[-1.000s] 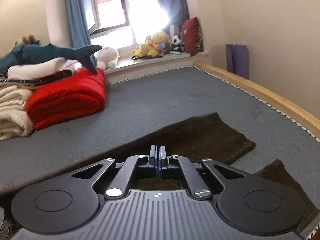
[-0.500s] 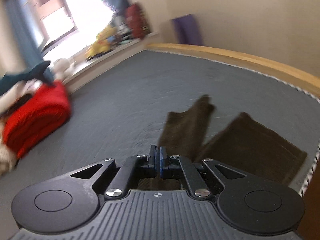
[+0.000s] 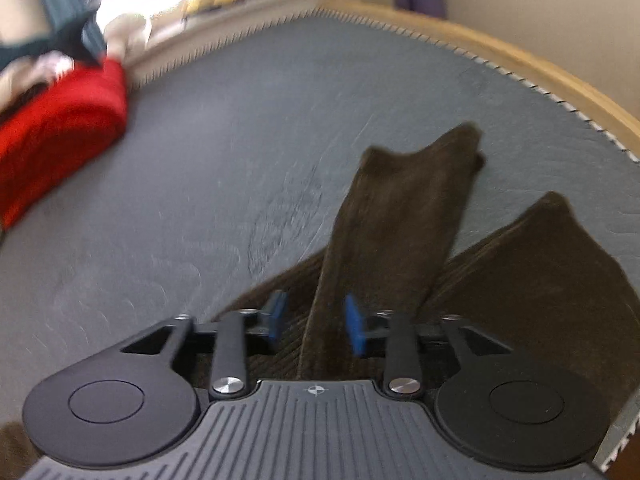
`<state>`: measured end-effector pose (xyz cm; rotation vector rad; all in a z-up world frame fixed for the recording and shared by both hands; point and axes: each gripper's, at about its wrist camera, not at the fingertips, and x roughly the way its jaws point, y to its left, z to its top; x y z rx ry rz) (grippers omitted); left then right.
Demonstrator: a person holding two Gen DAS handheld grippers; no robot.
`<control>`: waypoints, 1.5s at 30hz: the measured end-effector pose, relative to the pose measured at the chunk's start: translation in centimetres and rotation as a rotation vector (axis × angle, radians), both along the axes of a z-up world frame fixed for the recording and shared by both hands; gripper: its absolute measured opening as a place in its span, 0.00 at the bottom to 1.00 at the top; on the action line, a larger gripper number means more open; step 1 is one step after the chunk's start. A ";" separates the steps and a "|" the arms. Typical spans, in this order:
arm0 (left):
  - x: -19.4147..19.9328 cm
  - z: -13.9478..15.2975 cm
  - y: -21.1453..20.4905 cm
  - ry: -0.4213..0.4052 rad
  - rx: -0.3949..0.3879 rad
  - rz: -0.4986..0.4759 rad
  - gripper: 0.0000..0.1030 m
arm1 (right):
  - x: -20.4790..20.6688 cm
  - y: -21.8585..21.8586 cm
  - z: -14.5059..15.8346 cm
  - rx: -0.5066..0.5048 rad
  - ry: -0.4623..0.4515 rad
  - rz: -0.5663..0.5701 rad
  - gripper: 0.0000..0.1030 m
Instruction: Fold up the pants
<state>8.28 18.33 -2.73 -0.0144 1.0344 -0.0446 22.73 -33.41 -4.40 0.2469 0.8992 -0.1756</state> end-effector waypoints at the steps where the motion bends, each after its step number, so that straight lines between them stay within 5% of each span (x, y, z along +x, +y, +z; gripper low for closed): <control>1: 0.0 0.2 0.2 -0.002 0.001 -0.001 0.28 | 0.8 0.5 -0.5 -0.021 0.022 0.015 0.45; 7: 0.2 1.1 0.8 -0.010 0.007 0.020 0.32 | 2.7 3.2 -3.8 -0.146 0.165 0.103 0.48; 9: 0.3 1.3 0.9 -0.017 0.009 0.024 0.32 | 2.1 3.6 -4.0 -0.207 0.174 0.143 0.25; 10: 0.3 1.4 0.8 -0.024 0.008 0.023 0.32 | 1.8 3.6 -3.9 -0.232 0.177 0.145 0.07; 11: 0.3 1.5 0.8 -0.028 0.008 0.021 0.32 | 1.3 3.2 -3.4 -0.227 0.161 0.136 0.07; 18: -0.2 1.8 -0.7 -0.040 0.004 -0.014 0.32 | -5.6 -3.3 2.2 -0.018 -0.022 0.063 0.06; 22: -0.3 1.7 -1.4 -0.040 0.004 -0.031 0.32 | -10.2 -6.4 2.1 0.085 0.018 0.167 0.06; 24: -0.1 1.6 -1.5 -0.034 0.005 -0.028 0.32 | -11.7 -7.9 0.2 0.137 0.134 0.200 0.07; 26: 0.1 1.6 -1.8 -0.032 0.002 -0.026 0.32 | -12.5 -8.5 -0.8 0.081 0.180 0.201 0.07; 30: 0.6 1.4 -2.6 -0.031 0.003 -0.032 0.32 | -12.7 -10.6 1.3 0.081 0.011 0.055 0.18; 32: 0.9 1.2 -3.0 -0.029 0.009 -0.041 0.33 | -12.0 -10.7 2.4 0.071 -0.086 0.003 0.43; 34: 1.0 1.0 -3.4 -0.020 0.000 -0.055 0.33 | -10.6 -10.0 2.4 0.028 -0.121 -0.027 0.50; 40: 0.3 -1.1 -6.1 0.107 -0.143 -0.284 0.37 | -4.8 -7.1 -1.8 -0.089 0.011 0.015 0.50; 45: -1.4 -3.7 -8.3 0.191 -0.091 -0.446 0.37 | -2.1 -5.9 -4.6 -0.213 0.071 0.046 0.50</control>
